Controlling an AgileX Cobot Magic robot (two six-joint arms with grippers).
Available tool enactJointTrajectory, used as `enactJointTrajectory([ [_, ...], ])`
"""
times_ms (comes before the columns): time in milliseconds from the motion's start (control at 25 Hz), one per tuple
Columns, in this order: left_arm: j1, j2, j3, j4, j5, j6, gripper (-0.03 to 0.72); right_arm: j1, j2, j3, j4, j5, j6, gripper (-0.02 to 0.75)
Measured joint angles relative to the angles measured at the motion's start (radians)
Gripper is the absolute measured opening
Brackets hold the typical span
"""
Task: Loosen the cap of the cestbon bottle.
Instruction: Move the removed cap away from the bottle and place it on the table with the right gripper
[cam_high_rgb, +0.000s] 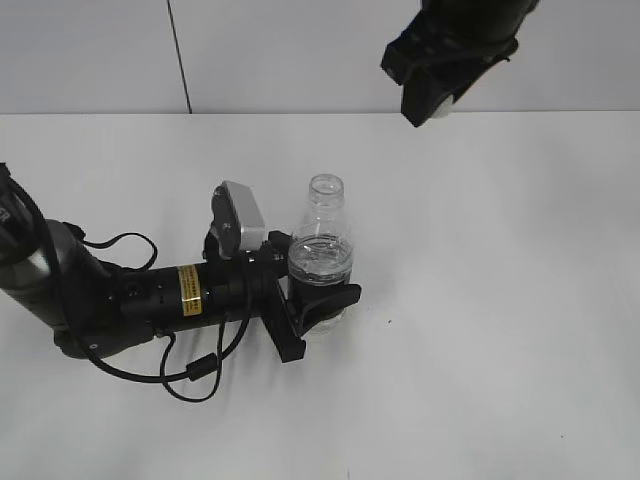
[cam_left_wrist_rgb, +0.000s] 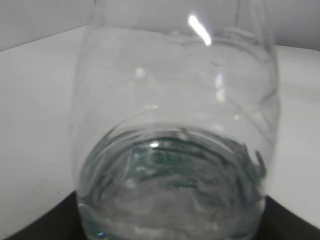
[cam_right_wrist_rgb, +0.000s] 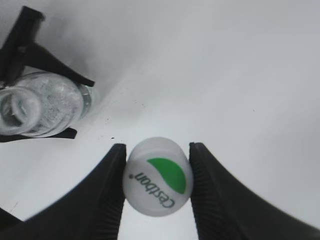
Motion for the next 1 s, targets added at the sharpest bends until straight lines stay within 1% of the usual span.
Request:
enactJointTrajectory([
  [160,0.000,0.002,0.000,-0.018,-0.003,0.000,0.401,-0.080,-0.001,0.109,0.014,-0.085,0.088,0.294],
  [400,0.000,0.003,0.000,-0.024,-0.005,-0.001,0.401,-0.173,0.000,0.375,0.033,-0.352,0.133,0.294],
  [480,0.000,0.003,0.000,-0.025,-0.005,-0.001,0.401,-0.208,0.016,0.431,0.034,-0.405,0.142,0.294],
  [640,0.000,0.003,0.000,-0.027,-0.006,-0.001,0.401,-0.249,0.104,0.463,0.021,-0.435,0.143,0.294],
  [1000,0.000,0.003,0.000,-0.032,-0.006,-0.001,0.401,-0.251,0.233,0.464,0.014,-0.463,0.142,0.294],
])
